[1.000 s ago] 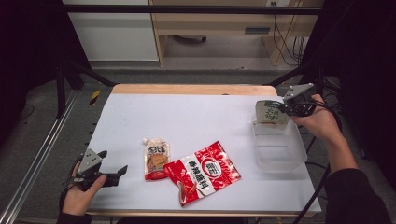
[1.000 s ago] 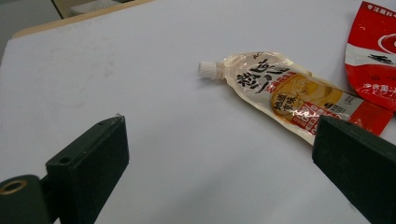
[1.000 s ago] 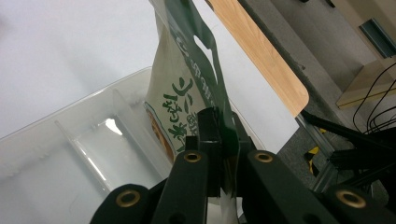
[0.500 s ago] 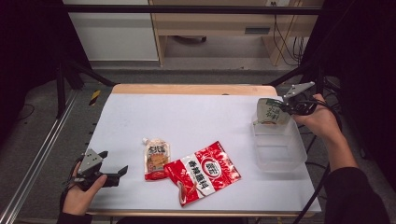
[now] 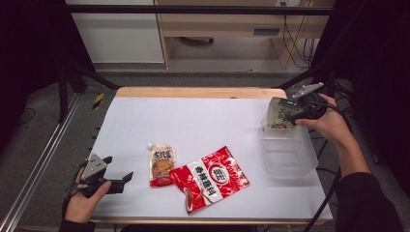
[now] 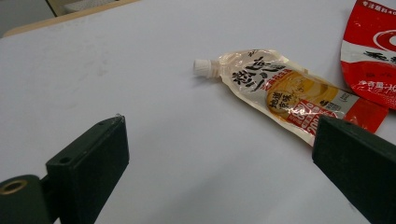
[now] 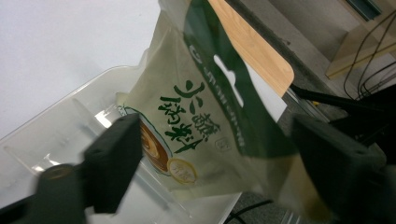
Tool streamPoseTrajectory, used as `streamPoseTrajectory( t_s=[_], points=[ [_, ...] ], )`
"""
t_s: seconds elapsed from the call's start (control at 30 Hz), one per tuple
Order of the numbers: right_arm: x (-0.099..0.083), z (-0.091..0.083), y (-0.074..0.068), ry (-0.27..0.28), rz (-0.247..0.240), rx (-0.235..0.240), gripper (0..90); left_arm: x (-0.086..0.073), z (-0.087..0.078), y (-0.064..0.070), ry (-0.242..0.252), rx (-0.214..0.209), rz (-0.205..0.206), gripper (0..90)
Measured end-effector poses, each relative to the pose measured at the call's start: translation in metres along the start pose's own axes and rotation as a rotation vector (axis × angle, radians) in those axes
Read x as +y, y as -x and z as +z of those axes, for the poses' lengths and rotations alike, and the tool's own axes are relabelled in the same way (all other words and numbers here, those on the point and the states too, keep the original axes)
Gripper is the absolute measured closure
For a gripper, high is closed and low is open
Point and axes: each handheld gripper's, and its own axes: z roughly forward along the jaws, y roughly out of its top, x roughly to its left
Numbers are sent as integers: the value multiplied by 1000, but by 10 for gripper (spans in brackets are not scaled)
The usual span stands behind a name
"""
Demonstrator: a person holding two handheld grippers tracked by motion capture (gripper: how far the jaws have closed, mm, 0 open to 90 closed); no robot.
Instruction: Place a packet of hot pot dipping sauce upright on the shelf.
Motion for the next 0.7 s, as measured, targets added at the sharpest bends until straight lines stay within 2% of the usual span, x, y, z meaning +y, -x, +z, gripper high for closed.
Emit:
streamPoseTrajectory(
  t_s=[0.07, 0.37, 0.5, 0.7],
  points=[
    [0, -2, 0, 17, -2, -19, 96, 0, 0, 0, 0, 0, 0, 39],
    [-1, -16, 1, 73, 2, -36, 84, 0, -1, 0, 2, 1, 4, 39],
    [-2, -26, 0, 88, 9, -52, 79, 1, -1, 1, 2, 5, 6, 39],
    [-1, -47, -8, 116, 1, -61, 87, 2, 1, 6, -5, 2, 33, 39]
  ],
)
